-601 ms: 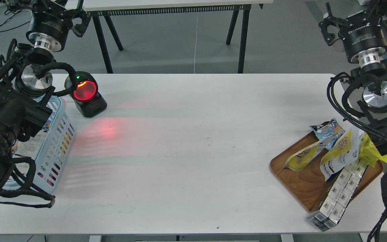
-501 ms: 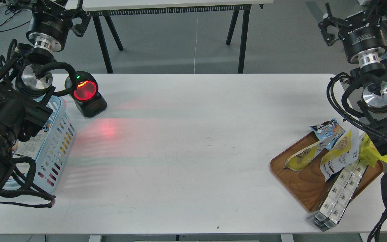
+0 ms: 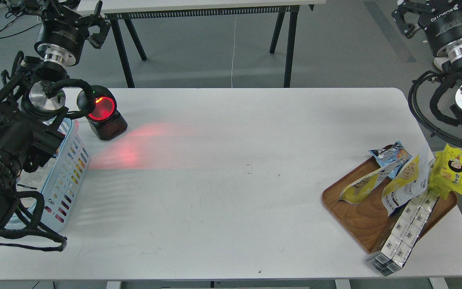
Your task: Scan snack and place in basket
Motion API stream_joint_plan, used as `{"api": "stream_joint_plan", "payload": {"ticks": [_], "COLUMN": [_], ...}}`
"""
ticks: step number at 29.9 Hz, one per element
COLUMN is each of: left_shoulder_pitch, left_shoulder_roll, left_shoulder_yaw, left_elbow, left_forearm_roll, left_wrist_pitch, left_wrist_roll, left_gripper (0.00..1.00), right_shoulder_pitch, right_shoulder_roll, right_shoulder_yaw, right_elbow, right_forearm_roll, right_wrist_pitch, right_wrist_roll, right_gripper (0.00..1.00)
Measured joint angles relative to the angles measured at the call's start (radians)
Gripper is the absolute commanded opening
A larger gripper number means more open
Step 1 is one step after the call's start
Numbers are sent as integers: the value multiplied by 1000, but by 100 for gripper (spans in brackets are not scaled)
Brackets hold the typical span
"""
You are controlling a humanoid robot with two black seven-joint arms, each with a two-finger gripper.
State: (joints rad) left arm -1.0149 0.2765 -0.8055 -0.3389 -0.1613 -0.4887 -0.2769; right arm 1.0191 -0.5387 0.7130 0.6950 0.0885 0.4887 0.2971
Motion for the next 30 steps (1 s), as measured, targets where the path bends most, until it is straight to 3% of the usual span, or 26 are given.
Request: {"api": "stream_joint_plan", "payload": {"ticks": [6, 14, 21, 30], "left_shoulder_pitch": [2, -1, -1, 2], "left_shoulder_roll": [-2, 5, 7, 6], "left_shoulder_yaw": [0, -6, -9, -1], "left_elbow": [0, -1, -2, -2], "left_forearm_roll": [-1, -3, -3, -1], "left_wrist_pitch": [0, 0, 0, 0], "left_wrist_roll": [2, 5, 4, 6], "left_gripper": [100, 100, 100, 100], "right_shoulder_pitch": [179, 379, 572, 807], "right_shoulder_roll": [-89, -141, -157, -155], "right_shoulder_yaw": [-258, -523, -783, -1095], "right_elbow": [105, 314, 505, 751], "right_forearm_roll": [-187, -609, -997, -1255], "right_wrist_pitch": [0, 0, 0, 0], "right_wrist_roll": [18, 60, 137, 152], "right_gripper": [99, 99, 99, 99]}}
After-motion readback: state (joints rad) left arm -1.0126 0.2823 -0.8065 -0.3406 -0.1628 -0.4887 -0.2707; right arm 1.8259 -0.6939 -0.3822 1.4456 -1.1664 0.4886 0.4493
